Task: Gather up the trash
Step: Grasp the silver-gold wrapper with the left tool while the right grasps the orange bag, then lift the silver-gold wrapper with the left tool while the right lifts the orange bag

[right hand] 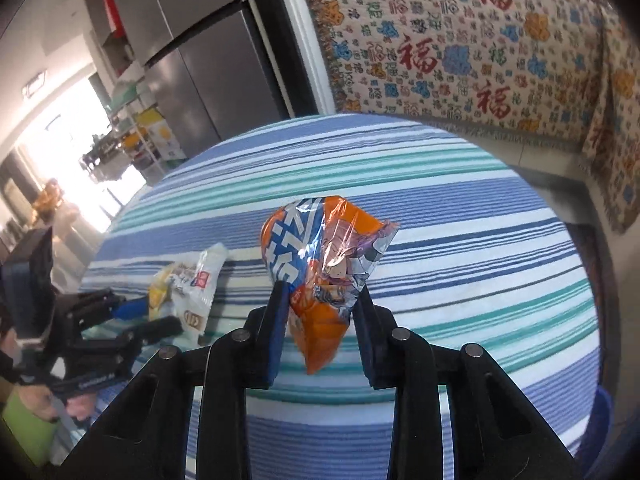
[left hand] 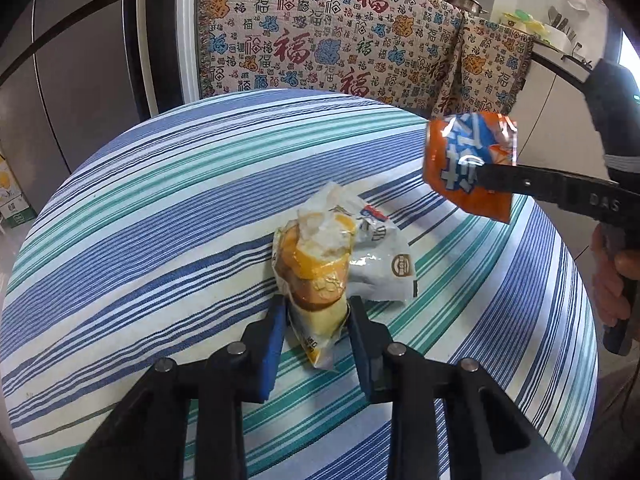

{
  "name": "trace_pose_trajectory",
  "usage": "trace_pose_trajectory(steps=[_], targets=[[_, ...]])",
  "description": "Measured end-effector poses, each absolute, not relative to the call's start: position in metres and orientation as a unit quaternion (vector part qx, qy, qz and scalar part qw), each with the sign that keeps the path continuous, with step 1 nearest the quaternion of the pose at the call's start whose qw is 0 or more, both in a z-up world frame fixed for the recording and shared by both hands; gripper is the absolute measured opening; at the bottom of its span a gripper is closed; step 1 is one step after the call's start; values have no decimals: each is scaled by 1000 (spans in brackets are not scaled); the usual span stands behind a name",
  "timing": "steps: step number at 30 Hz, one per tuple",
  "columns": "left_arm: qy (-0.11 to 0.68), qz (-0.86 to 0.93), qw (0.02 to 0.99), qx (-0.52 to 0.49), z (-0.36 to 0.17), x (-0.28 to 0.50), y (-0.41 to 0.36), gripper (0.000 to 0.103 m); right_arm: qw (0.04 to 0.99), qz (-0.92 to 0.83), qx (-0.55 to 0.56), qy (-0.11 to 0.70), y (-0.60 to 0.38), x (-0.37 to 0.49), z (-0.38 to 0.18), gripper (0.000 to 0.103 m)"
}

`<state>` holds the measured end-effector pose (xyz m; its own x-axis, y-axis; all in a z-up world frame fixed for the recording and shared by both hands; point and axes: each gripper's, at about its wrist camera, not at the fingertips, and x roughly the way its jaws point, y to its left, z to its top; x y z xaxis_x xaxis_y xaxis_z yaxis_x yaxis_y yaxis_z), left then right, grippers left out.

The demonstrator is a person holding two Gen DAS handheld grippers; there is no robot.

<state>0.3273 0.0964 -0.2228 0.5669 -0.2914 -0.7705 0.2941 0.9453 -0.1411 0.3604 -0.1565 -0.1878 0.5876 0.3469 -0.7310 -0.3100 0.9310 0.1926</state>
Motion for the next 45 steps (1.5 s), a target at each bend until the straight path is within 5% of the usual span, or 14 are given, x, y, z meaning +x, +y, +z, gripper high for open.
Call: trace_pose_trajectory(steps=[4,7,45], targets=[[433,-165,886,-14,-222,326,97,14,903,164,4,397,-160,324,-175,31],[432,-165,886,-27,-221,322,97,12,910,150,11,385,-170,302,-170,32],[409,-175,895,37,-168,263,-2,12,916,90,28,391,-229,202,-154,32]])
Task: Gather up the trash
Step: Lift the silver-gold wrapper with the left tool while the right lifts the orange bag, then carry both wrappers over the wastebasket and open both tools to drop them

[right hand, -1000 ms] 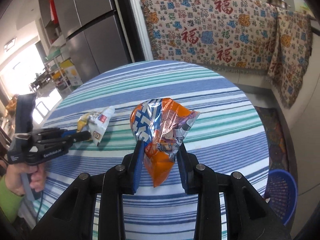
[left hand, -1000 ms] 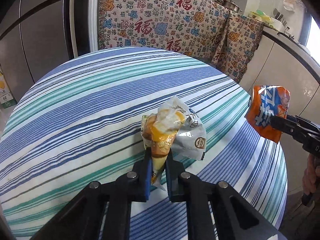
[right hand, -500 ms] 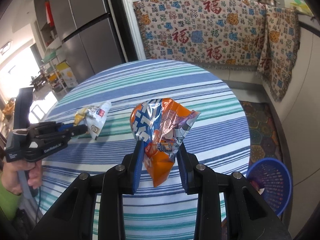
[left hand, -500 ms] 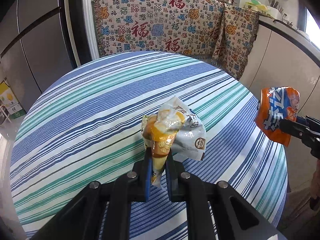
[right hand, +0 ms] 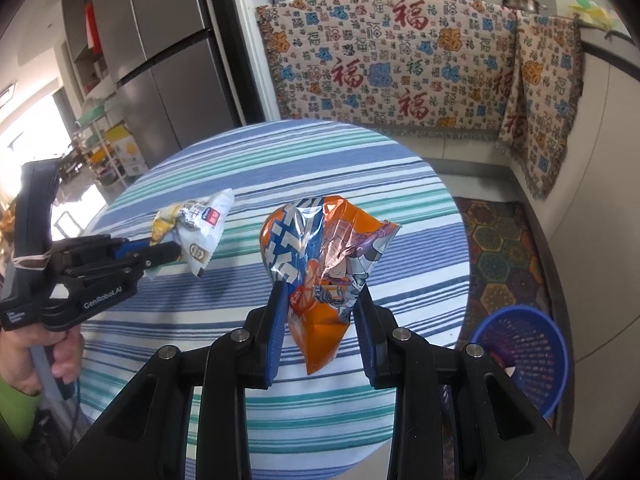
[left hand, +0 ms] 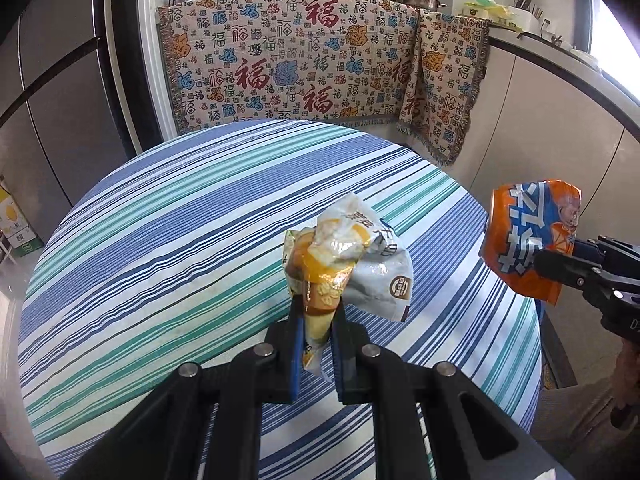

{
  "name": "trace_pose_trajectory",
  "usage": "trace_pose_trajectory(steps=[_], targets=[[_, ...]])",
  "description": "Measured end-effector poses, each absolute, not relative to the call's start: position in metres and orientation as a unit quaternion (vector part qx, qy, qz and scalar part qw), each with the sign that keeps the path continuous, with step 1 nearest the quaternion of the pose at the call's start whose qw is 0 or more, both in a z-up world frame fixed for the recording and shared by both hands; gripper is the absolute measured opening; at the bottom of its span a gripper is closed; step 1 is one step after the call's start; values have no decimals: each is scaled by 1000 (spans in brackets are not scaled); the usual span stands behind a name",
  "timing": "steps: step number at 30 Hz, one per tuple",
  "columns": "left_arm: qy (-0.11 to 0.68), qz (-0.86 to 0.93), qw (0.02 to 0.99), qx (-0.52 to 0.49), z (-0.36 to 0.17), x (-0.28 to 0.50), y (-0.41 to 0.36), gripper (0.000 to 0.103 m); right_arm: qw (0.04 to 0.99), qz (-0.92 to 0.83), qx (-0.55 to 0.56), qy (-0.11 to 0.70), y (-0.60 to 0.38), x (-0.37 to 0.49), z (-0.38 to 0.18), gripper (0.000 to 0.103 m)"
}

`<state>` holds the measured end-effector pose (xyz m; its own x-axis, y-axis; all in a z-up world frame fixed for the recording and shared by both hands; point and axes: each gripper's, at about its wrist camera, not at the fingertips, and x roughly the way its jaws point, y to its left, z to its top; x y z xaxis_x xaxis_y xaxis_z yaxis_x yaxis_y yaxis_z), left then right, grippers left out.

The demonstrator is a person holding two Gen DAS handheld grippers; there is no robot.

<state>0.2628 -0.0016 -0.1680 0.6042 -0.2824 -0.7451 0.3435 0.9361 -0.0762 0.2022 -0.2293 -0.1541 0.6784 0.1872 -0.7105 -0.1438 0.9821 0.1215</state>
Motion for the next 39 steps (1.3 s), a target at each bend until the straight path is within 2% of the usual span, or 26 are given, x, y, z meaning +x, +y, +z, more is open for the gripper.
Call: trace_pose_trajectory(steps=[24,31,39], targets=[[410,-238,879,47,-152,259,-89,12,916,55,60,392,-287,181,-146,32],[407,-302,860,47,-136,256,-165,12,915,-3,81,394,-363,158,-138,32],[425,-371,823,69,-148,257,-287,12,895,-72,106,426,-466,149,-158,32]])
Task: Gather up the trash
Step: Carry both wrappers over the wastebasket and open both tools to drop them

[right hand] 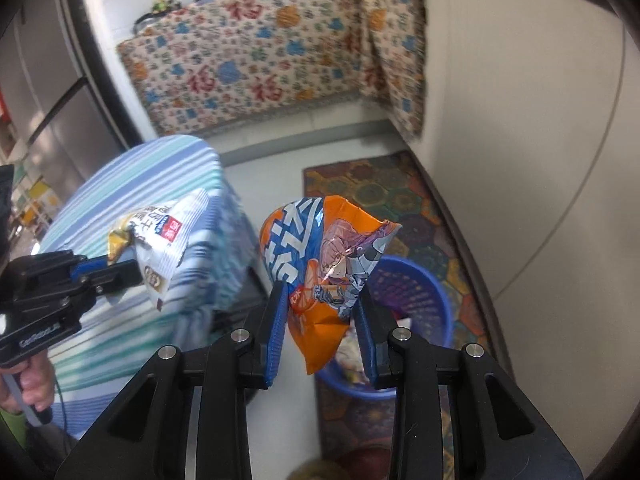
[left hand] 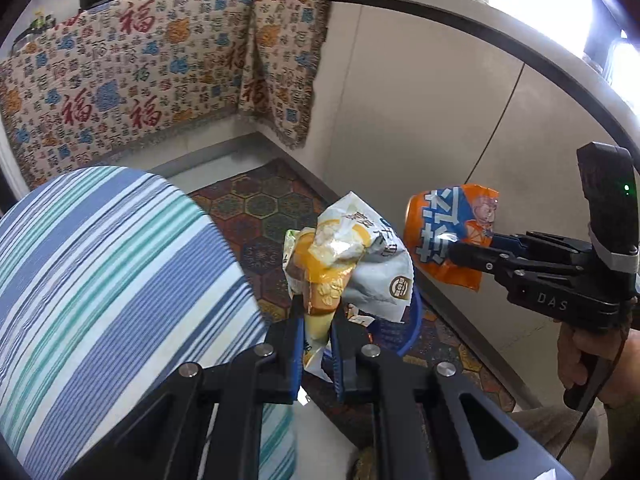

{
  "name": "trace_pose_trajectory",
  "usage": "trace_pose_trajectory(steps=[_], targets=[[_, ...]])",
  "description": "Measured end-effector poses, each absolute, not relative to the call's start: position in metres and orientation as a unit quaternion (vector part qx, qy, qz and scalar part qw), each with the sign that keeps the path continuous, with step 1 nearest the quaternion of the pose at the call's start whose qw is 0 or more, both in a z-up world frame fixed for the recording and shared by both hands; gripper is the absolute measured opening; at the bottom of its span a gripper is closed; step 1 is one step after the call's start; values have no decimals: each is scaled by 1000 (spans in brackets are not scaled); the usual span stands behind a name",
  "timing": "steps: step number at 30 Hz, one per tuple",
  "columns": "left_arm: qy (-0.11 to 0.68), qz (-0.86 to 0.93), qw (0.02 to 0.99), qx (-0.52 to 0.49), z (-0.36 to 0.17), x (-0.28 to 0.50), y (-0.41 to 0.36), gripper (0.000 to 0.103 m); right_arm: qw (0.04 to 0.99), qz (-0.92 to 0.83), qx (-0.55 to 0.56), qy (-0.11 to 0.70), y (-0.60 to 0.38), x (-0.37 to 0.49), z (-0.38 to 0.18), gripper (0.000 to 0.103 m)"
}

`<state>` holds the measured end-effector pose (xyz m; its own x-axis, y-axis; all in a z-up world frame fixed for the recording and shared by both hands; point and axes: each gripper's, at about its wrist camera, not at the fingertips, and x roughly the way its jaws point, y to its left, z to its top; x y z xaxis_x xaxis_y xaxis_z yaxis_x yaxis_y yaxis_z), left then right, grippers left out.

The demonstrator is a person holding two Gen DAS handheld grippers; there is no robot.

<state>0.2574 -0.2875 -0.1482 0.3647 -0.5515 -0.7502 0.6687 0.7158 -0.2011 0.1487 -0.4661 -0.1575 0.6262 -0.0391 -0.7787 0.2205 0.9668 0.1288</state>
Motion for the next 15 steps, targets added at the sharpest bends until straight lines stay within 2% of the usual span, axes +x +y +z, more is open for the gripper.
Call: trace_pose_trajectory(steps=[15], targets=[[488,-377,782,92,-239,303,-405,12,853,-86,179,483,-575,170,-249,36]])
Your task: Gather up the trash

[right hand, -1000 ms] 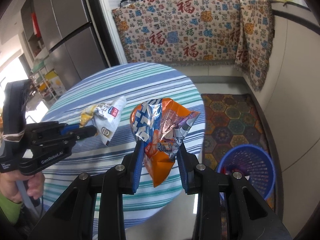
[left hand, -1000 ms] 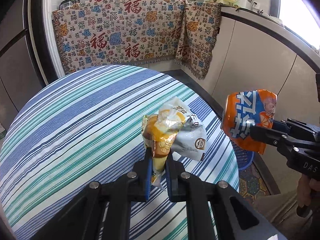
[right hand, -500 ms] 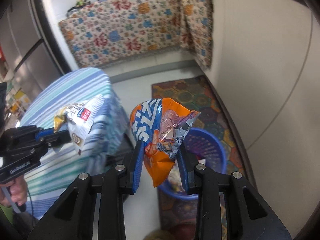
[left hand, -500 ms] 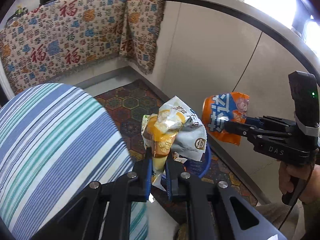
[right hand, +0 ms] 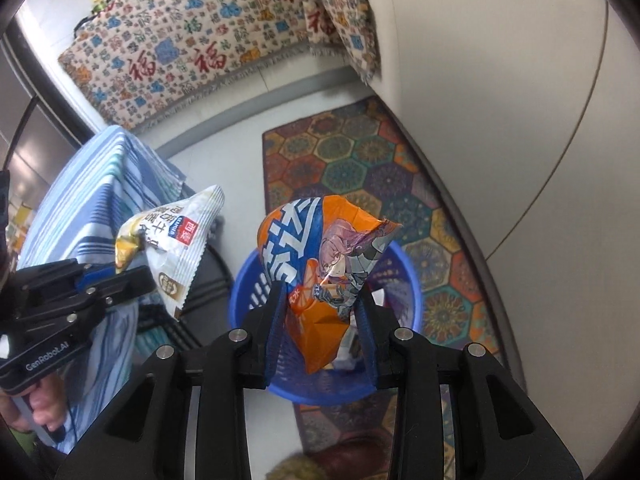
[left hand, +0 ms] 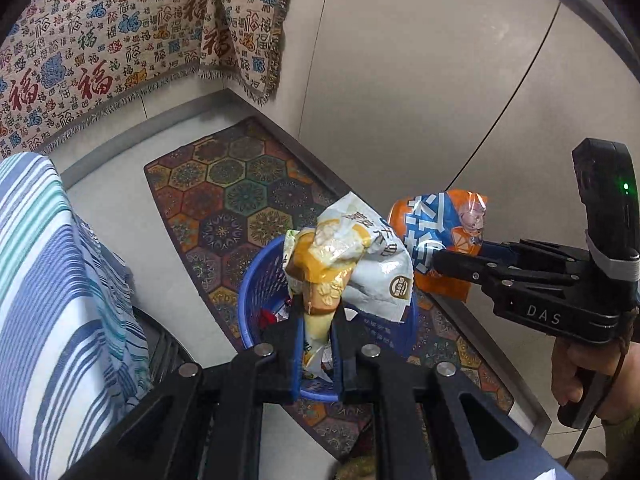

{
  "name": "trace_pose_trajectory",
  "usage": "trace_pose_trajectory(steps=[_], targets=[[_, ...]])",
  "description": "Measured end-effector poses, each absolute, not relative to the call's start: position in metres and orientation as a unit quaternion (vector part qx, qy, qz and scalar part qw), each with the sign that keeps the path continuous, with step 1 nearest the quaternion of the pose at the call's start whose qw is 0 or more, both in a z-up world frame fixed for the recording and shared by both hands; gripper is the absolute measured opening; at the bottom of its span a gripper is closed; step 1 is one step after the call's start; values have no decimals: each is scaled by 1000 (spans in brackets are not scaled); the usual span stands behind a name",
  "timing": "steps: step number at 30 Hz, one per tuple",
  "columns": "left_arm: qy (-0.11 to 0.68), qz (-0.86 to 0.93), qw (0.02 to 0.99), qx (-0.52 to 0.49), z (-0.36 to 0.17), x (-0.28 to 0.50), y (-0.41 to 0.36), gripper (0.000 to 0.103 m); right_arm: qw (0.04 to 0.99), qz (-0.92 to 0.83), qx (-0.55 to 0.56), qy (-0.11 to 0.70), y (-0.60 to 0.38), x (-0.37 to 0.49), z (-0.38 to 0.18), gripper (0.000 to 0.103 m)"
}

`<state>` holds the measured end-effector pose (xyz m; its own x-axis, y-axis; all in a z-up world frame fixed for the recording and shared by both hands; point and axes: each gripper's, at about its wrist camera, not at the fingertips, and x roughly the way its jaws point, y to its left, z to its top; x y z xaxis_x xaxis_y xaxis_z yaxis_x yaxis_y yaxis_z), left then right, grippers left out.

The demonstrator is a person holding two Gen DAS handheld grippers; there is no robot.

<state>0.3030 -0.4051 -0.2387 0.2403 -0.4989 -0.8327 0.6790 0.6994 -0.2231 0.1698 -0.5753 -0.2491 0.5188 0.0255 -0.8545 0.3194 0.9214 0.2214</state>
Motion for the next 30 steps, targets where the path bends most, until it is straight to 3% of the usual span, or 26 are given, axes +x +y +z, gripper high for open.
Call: trace_pose_trajectory(steps=[3,4,5,6,7,9,11,13,16,22,30], targets=[[505,-380,770,82,-265,314,-418,15,841,-81,219,487,-594,173,-273,46],[510,-383,766,77,-274,318,-420,27,839,-85,232,485,-601,173,-280,62],[517,-385,761,76,-282,322,-424,36,837,-90,242,483,-605,170,-287,68],[518,-384,760,79,-287,323,-426,52,835,-95,251,481,-610,167,-292,69],[513,-381,765,84,-290,323,-427,61,832,-99,259,480,-614,165,-295,69],[499,-376,774,100,-289,314,-430,62,830,-111,273,474,-620,156,-295,70],[495,-371,779,106,-284,307,-429,69,828,-128,277,469,-621,151,-286,80],[488,-364,786,106,-271,300,-425,79,827,-149,273,468,-620,146,-272,102],[484,-369,787,103,-248,287,-417,92,833,-169,266,455,-612,135,-242,103],[430,-348,823,126,-200,242,-390,94,847,-210,209,442,-570,97,-188,103],[398,-330,838,178,-171,187,-367,96,839,-269,159,445,-518,49,-185,103]])
